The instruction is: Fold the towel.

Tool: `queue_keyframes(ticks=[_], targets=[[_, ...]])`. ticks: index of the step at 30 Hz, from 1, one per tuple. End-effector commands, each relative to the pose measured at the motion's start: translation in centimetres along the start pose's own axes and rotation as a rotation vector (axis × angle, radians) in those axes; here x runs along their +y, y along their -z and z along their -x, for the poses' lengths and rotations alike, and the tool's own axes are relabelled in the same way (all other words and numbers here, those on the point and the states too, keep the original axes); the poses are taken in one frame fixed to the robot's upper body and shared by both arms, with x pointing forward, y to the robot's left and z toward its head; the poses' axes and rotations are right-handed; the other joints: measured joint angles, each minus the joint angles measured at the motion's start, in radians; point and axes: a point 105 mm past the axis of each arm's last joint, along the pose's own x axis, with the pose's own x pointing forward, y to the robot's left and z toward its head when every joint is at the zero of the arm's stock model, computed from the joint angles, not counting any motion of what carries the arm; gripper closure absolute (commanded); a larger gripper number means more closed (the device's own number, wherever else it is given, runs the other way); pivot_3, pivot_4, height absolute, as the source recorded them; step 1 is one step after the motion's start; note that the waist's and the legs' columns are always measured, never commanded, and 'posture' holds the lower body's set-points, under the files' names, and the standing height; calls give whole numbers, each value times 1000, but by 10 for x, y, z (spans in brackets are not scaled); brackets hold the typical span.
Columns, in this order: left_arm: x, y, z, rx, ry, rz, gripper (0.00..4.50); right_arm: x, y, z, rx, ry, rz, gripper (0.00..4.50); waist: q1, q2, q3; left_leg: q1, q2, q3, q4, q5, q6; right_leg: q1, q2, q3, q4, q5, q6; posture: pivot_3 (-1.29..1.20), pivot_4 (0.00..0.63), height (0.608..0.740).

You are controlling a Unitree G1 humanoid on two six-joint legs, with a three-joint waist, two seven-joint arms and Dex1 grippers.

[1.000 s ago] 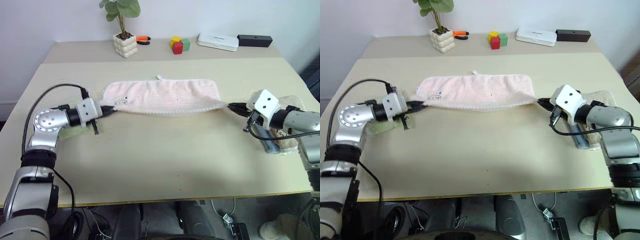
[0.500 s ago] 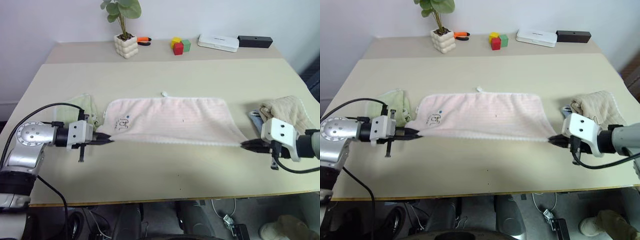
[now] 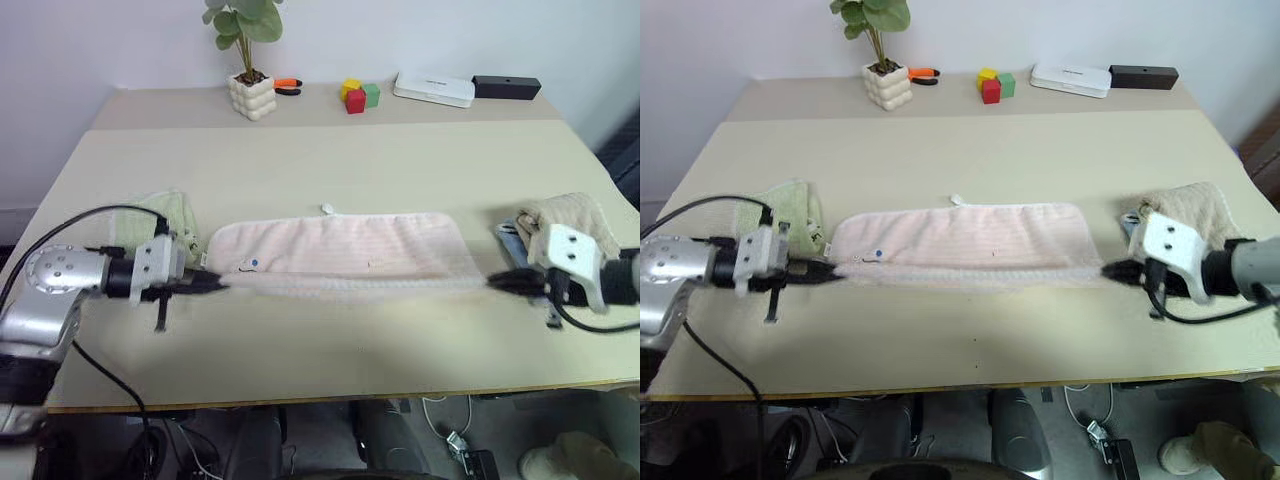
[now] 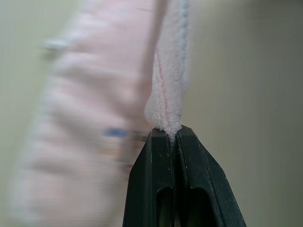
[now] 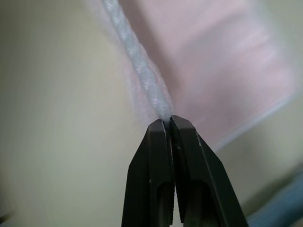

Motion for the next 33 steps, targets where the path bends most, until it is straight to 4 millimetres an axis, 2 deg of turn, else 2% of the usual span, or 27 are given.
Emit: queue_keyframes(ticks=[1, 9, 15, 21, 30, 33], targets=[[21, 8, -4, 26, -107, -24, 4500, -21, -7, -11, -39, 88, 58, 4414, -1, 0, 0, 0, 0, 0, -1, 0, 0, 0, 0, 0, -1, 0, 0, 0, 150, 740], [37, 16, -28, 15, -163, 29, 4500, -50, -17, -44, -117, 184, 98, 4414, 0, 0, 0, 1, 0, 0, -3, -1, 1, 0, 0, 0, 0, 0, 0, 0, 150, 740], [43, 21, -27, 21, -214, 43, 4500, -70, -13, -50, -131, 285, 119, 4414, 0, 0, 0, 1, 0, 0, -3, -1, 1, 0, 0, 0, 0, 0, 0, 0, 150, 740], [46, 28, -27, 35, -242, 78, 4500, -77, -4, -56, -112, 336, 137, 4414, 0, 0, 0, 1, 0, 0, -3, -1, 1, 0, 0, 0, 0, 0, 0, 0, 150, 740], [46, 39, -36, 54, -240, 128, 4500, -70, 4, -78, -90, 314, 143, 4414, -1, 0, 0, 2, 0, 0, -3, -1, 1, 0, 0, 0, 1, 0, 0, 0, 150, 740], [51, 40, -37, 58, -272, 119, 3589, -70, 5, -82, -95, 322, 126, 4500, 0, 0, 0, 2, -1, 0, -3, -1, 1, 0, 0, 0, 1, 0, 0, 0, 150, 740]])
